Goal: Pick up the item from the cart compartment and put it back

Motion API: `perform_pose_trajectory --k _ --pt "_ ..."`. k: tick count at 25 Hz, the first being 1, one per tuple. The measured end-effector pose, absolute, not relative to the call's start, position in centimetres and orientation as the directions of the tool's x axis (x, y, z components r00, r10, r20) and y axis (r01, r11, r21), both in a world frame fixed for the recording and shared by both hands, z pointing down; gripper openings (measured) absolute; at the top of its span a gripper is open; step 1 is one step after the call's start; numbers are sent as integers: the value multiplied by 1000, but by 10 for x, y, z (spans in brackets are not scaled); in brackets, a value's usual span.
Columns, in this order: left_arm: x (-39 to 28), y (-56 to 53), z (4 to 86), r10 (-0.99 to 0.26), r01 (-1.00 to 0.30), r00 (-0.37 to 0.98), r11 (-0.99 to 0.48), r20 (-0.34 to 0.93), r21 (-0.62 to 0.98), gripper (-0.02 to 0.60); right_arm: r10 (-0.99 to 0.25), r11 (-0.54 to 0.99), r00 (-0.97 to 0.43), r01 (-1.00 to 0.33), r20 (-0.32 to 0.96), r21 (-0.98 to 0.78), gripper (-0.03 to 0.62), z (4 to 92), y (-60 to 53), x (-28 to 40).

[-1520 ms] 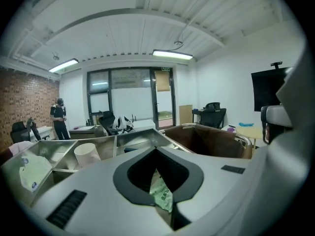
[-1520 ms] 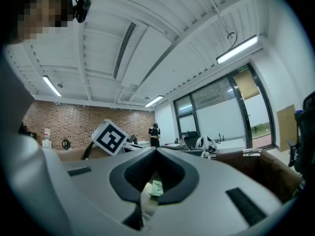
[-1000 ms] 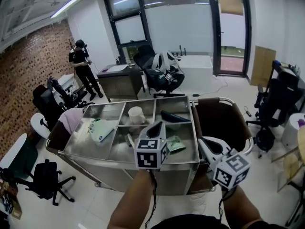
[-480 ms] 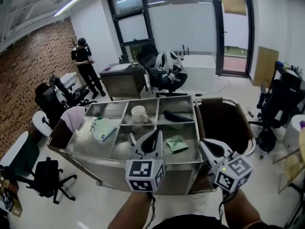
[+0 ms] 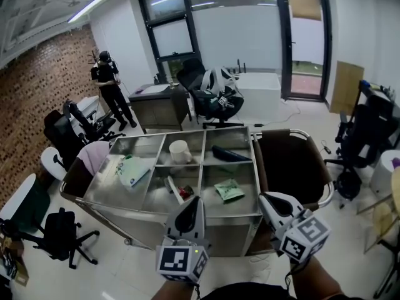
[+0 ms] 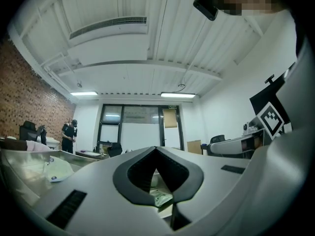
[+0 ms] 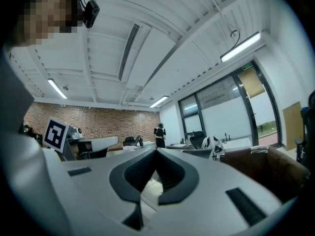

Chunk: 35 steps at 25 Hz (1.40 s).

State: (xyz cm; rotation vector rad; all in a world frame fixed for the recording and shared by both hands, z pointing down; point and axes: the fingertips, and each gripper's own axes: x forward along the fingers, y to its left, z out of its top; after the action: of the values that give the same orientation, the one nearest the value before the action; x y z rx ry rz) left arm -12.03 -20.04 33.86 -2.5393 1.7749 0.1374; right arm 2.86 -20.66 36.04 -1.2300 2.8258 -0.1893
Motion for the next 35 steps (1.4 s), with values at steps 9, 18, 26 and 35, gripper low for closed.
perform_pose_trajectory --k 9,18,26,35 --pt "-116 -187 367 -934 -934 354 -355 -50 27 0 -730 673 -682 -729 44 -127 20 382 -197 27" --pt "-110 -190 374 -931 -931 364 -365 -18 7 0 -735 663 -673 -739 87 -118 18 396 -206 28" --pt "-110 -188 373 -933 -933 360 -360 -10 2 0 -726 672 -683 -729 80 -134 18 397 -205 25" --pt "-110 -190 375 -931 -931 364 -364 -18 3 0 -729 666 -680 -731 78 -150 18 397 -207 25"
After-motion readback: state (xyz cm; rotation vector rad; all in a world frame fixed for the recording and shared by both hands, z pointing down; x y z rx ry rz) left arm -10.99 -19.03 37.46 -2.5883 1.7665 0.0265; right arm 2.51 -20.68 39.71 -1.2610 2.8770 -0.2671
